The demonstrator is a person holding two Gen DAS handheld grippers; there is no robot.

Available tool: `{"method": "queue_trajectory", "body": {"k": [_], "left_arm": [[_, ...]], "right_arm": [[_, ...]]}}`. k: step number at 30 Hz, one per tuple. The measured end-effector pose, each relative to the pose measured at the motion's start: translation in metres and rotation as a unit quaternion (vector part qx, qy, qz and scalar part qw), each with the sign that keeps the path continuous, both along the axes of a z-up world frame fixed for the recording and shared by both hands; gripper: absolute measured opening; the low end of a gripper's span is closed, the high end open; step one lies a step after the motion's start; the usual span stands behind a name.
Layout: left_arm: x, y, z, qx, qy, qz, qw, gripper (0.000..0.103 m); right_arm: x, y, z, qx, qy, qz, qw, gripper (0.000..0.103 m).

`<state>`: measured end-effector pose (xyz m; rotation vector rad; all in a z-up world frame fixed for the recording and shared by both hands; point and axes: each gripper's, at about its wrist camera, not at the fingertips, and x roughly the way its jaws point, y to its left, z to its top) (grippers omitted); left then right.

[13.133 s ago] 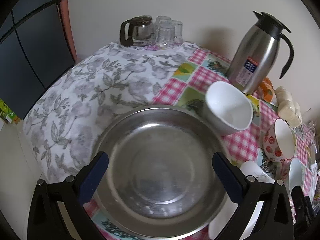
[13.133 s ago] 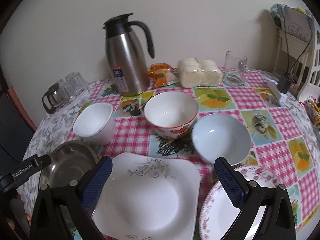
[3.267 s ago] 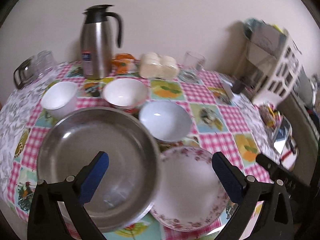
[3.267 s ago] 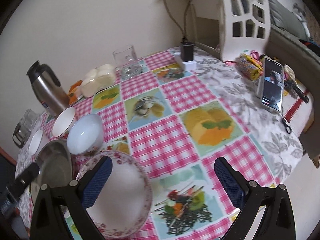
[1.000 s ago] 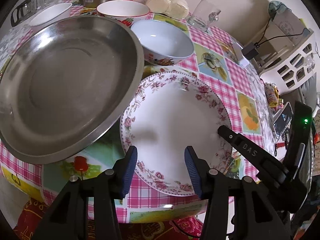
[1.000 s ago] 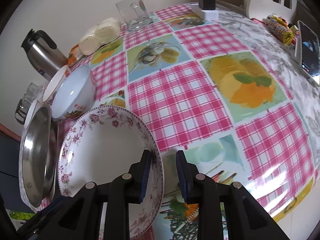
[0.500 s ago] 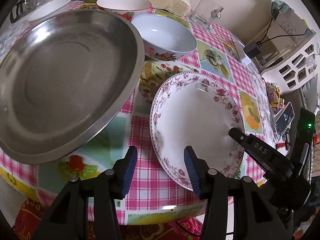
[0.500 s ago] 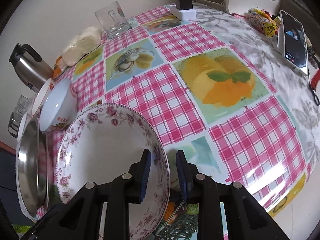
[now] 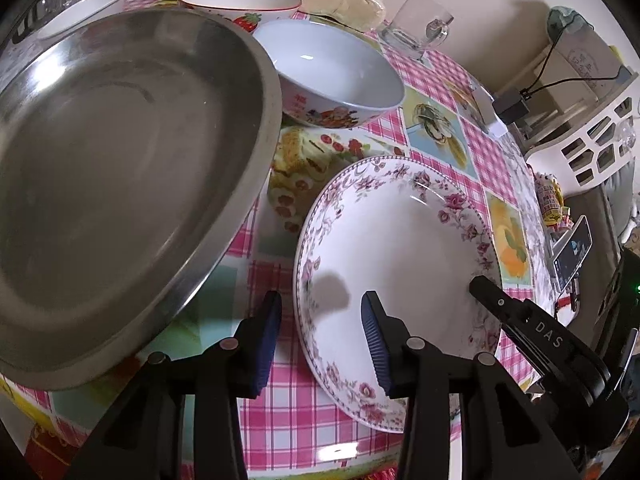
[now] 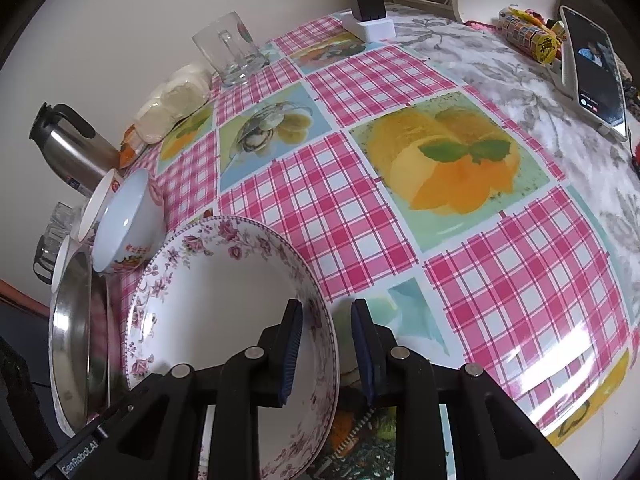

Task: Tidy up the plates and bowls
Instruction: 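Close the right tool on the floral plate rim while the left tool grips it too, then lift the floral plate with both tools and carry it toward the steel basin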

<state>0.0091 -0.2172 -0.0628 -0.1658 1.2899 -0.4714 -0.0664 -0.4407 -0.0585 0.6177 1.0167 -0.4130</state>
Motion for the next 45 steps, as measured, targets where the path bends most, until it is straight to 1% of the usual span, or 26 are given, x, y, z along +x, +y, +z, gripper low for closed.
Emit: {"method": "queue_trajectory", "body": {"k": [6, 8, 9, 10, 12, 15, 20, 28, 32, 36, 41, 45], "left_arm": [[0.004, -0.002, -0.001, 0.002, -0.012, 0.001, 0.9999, 0.043], [0.004, -0.001, -0.001, 0.005, -0.021, 0.002, 0.9998, 0.035], [0.005, -0.001, -0.002, 0.010, -0.026, 0.005, 0.9996, 0.024], [0.006, 0.000, -0.003, 0.008, -0.031, 0.006, 0.9995, 0.020], [0.010, 0.003, -0.005, -0.008, -0.028, 0.011, 0.9995, 0.018], [0.010, 0.001, -0.005, -0.012, -0.028, 0.008, 0.9995, 0.016], [0.011, 0.004, -0.007, -0.020, -0.028, 0.008, 0.9994, 0.015], [0.013, 0.006, -0.005, -0.024, -0.021, 0.007, 0.9994, 0.015], [0.012, 0.005, 0.000, -0.023, -0.030, 0.003, 0.9993, 0.015], [0.013, 0.004, 0.006, -0.026, -0.040, -0.003, 0.9989, 0.015], [0.014, 0.002, 0.005, -0.027, -0.037, -0.009, 0.9989, 0.015], [0.013, -0.002, 0.006, -0.028, -0.039, -0.018, 0.9987, 0.015]], "right_arm": [[-0.004, -0.004, -0.002, 0.019, -0.024, -0.001, 1.000, 0.023], [-0.006, -0.005, -0.004, 0.029, -0.033, -0.003, 0.999, 0.020], [-0.006, -0.006, -0.005, 0.037, -0.038, -0.004, 0.999, 0.019], [-0.007, -0.007, -0.006, 0.044, -0.041, -0.004, 0.998, 0.018], [-0.007, -0.006, -0.006, 0.042, -0.045, 0.002, 0.998, 0.018], [-0.007, -0.005, -0.006, 0.040, -0.048, 0.004, 0.998, 0.016], [-0.008, -0.005, -0.007, 0.042, -0.051, 0.004, 0.998, 0.016], [-0.003, -0.002, 0.001, 0.025, -0.048, 0.015, 0.998, 0.014], [-0.003, 0.001, 0.010, 0.006, -0.056, 0.027, 0.998, 0.014], [-0.004, 0.001, 0.016, 0.000, -0.063, 0.033, 0.997, 0.014], [-0.005, 0.000, 0.015, 0.001, -0.060, 0.033, 0.998, 0.014], [-0.010, -0.001, 0.021, -0.005, -0.067, 0.032, 0.997, 0.014]]}}
